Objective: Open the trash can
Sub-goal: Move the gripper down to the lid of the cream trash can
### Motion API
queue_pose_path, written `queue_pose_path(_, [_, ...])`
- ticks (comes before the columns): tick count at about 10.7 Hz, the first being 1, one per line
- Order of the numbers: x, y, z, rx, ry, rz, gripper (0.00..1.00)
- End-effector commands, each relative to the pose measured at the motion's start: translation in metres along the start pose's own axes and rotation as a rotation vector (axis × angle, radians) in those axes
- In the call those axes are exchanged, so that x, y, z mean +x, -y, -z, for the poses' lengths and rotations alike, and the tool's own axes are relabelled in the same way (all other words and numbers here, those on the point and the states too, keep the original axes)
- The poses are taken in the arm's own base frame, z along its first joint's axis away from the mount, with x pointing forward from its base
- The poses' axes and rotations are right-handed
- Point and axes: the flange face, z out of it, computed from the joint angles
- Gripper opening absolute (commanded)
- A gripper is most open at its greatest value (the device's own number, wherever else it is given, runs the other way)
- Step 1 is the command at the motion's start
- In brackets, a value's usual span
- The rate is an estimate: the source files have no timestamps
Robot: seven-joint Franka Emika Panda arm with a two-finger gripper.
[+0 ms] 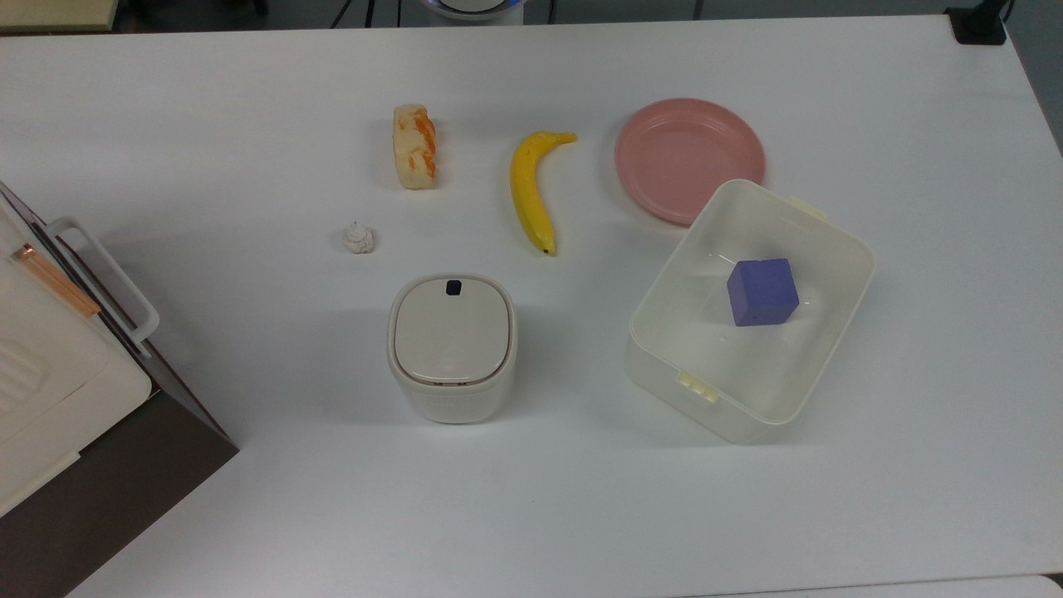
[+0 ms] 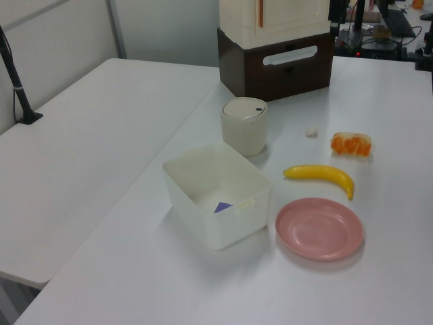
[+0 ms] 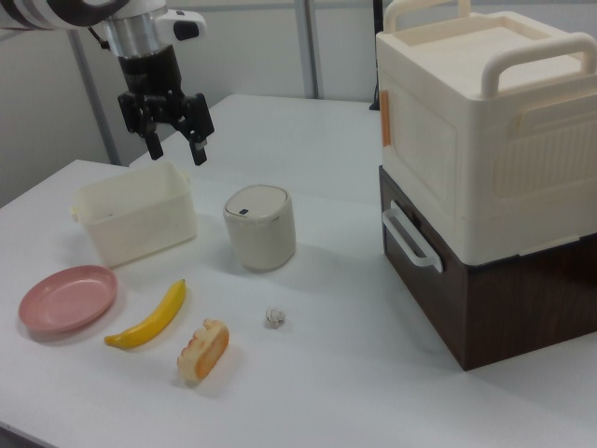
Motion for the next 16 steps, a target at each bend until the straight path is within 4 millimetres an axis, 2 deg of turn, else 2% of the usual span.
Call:
queue_pose_path(1, [0.010,0.024,-0.024,0.002,0.056,0.048,0.30])
queue_pose_path(2, [0.013,0.026,-0.026,0.003,0.051,0.044,0.00])
queue_pose_path(4, [0.023,0.028,-0.021,0.033,-0.029,0.007,0.00])
queue_pose_path(6, [0.051,0.034,-0.036,0.061,-0.145,-0.109,0.00])
queue_pose_path(7, [0.067,0.044,-0.047,0.065,-0.188,-0.158,0.00])
queue_pose_path(9, [0.090,0.050,-0.072,0.062,-0.226,-0.211,0.00])
queue_pose_path(11, [0.110,0.066,-0.105,0.037,-0.226,-0.206,0.00])
queue_pose_path(13, [0.133,0.073,-0.141,-0.010,-0.263,-0.293,0.00])
queue_pose_path(14, [0.141,0.074,-0.150,-0.016,-0.292,-0.324,0.00])
queue_pose_path(16, [0.151,0.078,-0.180,-0.062,-0.281,-0.314,0.00])
